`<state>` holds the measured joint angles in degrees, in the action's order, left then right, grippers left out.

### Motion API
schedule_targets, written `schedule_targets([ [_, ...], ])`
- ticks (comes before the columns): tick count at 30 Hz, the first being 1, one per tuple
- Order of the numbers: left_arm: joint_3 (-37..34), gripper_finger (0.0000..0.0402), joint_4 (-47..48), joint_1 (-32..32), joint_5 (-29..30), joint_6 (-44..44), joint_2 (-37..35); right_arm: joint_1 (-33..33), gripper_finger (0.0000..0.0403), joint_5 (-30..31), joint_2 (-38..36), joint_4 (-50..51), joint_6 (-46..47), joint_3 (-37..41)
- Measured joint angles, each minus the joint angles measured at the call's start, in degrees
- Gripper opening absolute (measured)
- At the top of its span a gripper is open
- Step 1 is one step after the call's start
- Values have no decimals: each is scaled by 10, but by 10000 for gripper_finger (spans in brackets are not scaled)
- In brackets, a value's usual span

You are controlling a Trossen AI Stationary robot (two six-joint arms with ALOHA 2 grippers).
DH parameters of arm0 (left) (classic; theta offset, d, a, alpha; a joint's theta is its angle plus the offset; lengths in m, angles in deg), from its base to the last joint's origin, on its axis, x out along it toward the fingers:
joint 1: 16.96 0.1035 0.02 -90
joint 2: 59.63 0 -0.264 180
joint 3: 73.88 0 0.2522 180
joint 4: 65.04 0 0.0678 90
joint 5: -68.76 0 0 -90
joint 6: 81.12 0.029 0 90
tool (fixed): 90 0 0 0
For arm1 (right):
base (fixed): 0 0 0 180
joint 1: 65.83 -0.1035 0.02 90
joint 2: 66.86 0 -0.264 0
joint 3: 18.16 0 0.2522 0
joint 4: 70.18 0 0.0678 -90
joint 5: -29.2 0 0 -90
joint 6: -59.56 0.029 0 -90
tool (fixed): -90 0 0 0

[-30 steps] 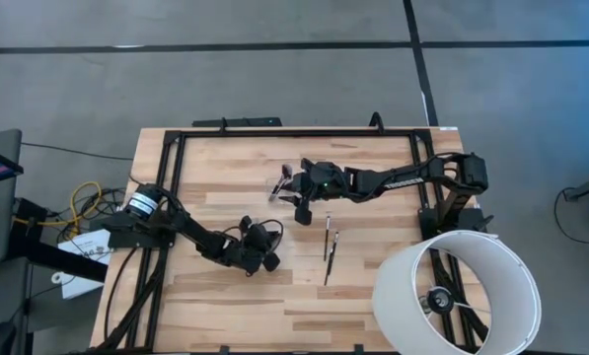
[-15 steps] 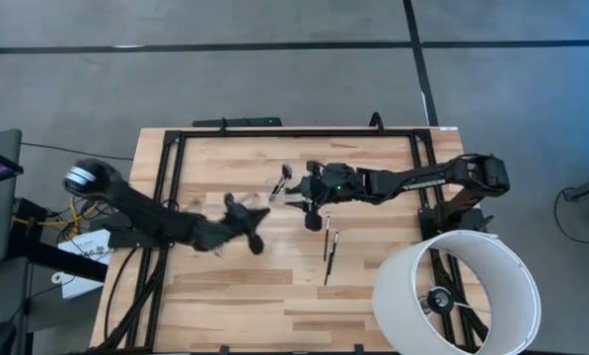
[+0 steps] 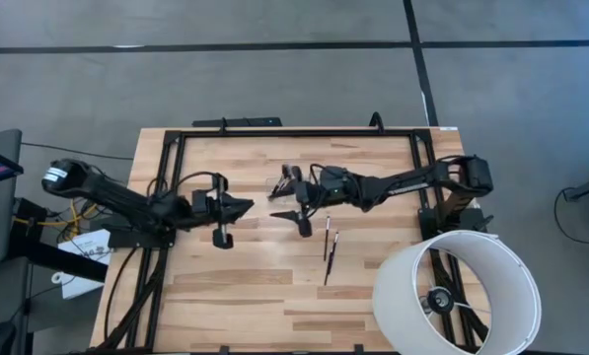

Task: Put items in baskets/containers
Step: Put the eyeshadow brush into the transparent organizer

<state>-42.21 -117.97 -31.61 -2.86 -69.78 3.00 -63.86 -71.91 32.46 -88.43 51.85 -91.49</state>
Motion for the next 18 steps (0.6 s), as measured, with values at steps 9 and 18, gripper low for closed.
schedule_targets([
  [9,3,5,-90,49,-51,-13,77,-14,205,-25,40,-59,-13,-29],
  [18,9,5,-102,51,-53,-13,95,-10,172,-20,59,-60,-3,-60],
])
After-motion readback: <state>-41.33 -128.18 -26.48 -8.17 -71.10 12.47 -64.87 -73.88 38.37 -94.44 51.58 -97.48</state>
